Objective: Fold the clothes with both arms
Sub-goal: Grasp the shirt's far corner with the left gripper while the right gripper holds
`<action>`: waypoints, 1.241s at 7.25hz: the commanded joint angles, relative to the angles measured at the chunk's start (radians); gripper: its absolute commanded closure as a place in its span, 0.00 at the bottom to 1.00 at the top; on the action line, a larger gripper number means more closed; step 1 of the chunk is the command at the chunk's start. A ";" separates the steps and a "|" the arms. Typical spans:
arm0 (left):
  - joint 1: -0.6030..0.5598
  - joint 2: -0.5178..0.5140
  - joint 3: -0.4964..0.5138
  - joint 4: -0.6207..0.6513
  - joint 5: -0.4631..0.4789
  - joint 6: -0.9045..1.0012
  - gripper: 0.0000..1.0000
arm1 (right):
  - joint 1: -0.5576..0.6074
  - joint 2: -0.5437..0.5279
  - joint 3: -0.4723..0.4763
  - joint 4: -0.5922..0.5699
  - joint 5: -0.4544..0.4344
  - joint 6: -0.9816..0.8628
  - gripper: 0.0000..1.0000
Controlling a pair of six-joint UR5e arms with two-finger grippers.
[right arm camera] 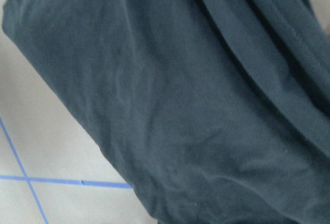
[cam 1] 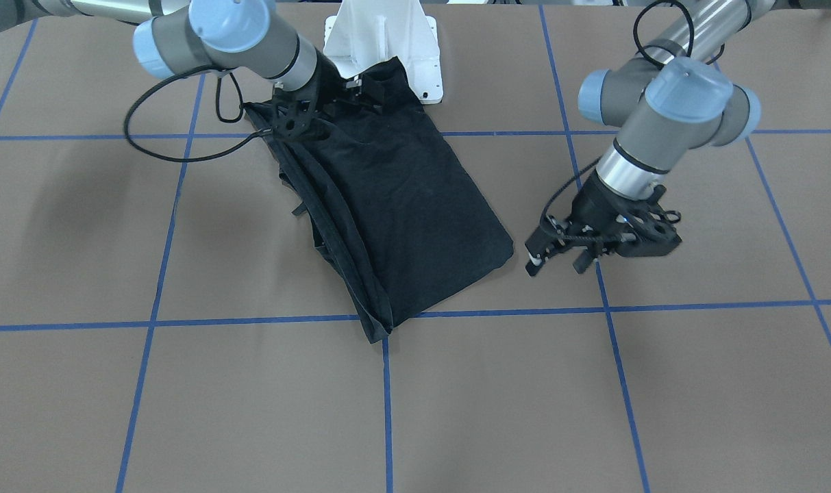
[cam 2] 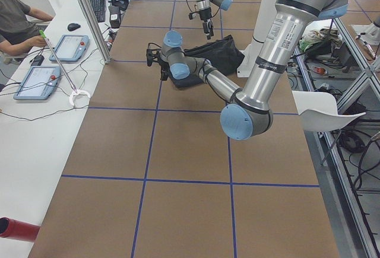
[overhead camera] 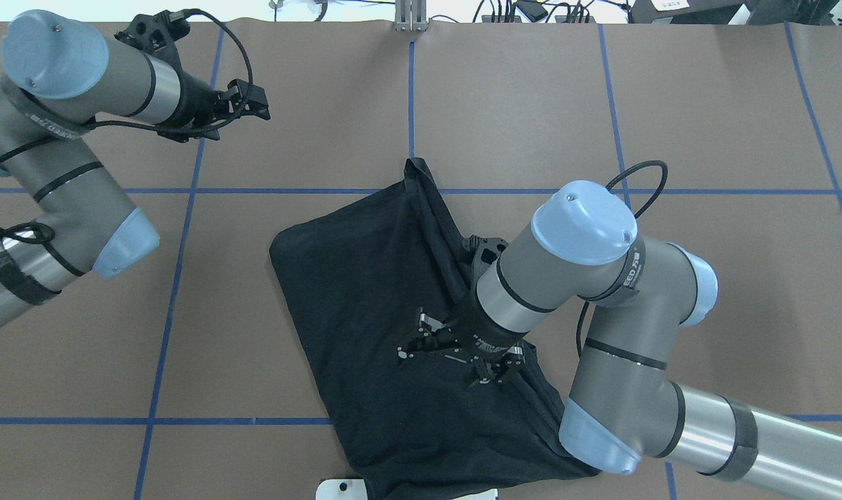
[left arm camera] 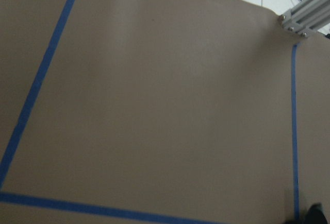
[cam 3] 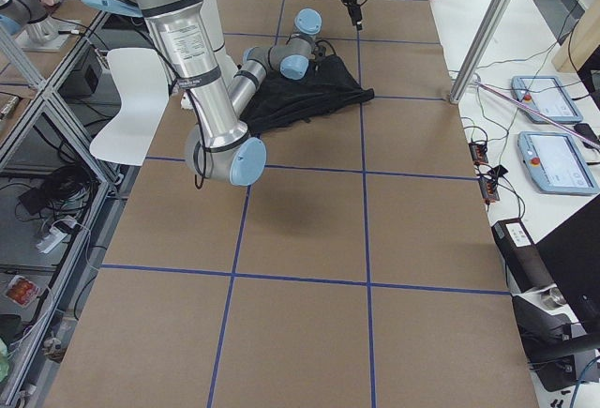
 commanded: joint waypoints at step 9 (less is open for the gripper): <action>0.188 -0.028 0.115 -0.012 0.059 -0.040 0.13 | 0.114 0.012 -0.008 0.002 -0.119 -0.103 0.00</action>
